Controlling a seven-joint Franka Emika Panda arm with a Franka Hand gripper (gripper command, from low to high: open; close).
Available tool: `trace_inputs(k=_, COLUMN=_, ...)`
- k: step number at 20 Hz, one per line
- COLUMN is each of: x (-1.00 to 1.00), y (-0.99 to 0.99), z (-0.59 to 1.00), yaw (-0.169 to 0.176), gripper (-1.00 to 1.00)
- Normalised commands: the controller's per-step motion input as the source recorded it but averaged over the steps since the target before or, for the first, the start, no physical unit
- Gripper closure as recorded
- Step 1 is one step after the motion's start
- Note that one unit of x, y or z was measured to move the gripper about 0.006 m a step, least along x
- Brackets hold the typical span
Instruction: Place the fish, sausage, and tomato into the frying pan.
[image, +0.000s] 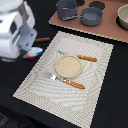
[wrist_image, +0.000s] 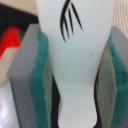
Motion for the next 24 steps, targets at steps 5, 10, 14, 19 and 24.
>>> trace_inputs(k=5, x=0.90, y=0.76, z=0.98, yaw=0.000, gripper=1.00)
trace_inputs(k=10, x=0.81, y=0.75, z=0.75, yaw=0.000, gripper=1.00)
trace_inputs(k=14, x=0.77, y=0.77, z=0.55, yaw=0.000, gripper=1.00)
trace_inputs(k=19, x=0.76, y=0.79, z=0.39, yaw=0.000, gripper=1.00)
trace_inputs(k=24, x=0.74, y=0.82, z=0.10, yaw=0.000, gripper=1.00)
